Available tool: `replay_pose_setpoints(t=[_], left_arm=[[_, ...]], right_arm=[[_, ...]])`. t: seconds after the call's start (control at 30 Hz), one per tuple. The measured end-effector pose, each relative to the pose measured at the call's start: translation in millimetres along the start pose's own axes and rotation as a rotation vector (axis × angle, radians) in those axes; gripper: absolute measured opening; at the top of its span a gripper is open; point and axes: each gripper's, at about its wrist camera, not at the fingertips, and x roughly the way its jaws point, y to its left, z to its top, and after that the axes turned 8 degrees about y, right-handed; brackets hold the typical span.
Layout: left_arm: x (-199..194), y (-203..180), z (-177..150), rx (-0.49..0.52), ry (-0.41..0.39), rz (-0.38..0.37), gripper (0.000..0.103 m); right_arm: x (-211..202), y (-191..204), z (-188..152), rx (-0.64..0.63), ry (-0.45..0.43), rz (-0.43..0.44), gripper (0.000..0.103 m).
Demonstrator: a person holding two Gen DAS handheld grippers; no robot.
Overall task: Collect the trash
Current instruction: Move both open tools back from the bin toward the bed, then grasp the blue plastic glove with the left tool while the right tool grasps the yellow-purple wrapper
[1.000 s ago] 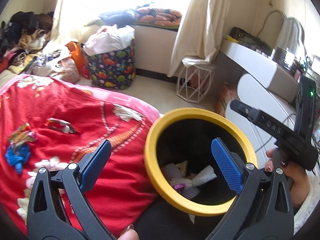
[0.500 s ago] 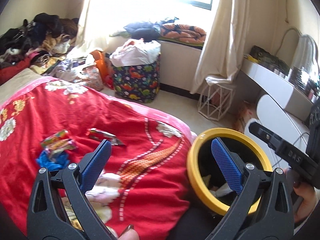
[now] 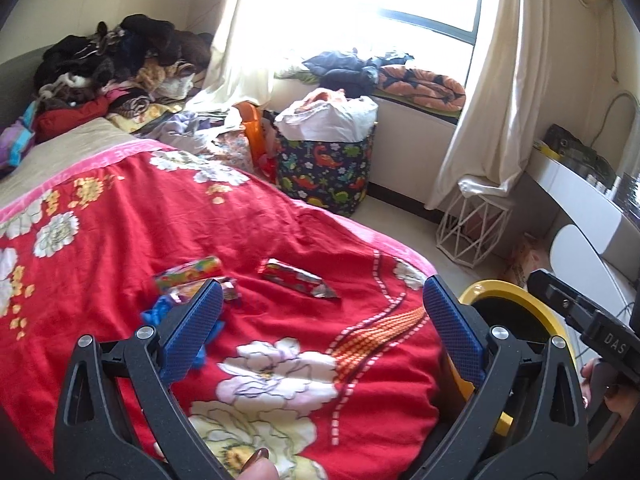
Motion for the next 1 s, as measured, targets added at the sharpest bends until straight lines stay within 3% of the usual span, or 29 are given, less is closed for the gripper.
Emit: replay_pose_setpoints(t=[0.53, 1.0], left_arm=[[20, 83, -15, -0.159, 0.091, 0.112, 0.091], [64, 109, -34, -0.215, 0.199, 0.127, 0.053]], right_arm=[[54, 70, 27, -0.105, 0.078, 0.125, 0.071], [126, 126, 39, -0.174, 0.217, 0.209, 0.071]])
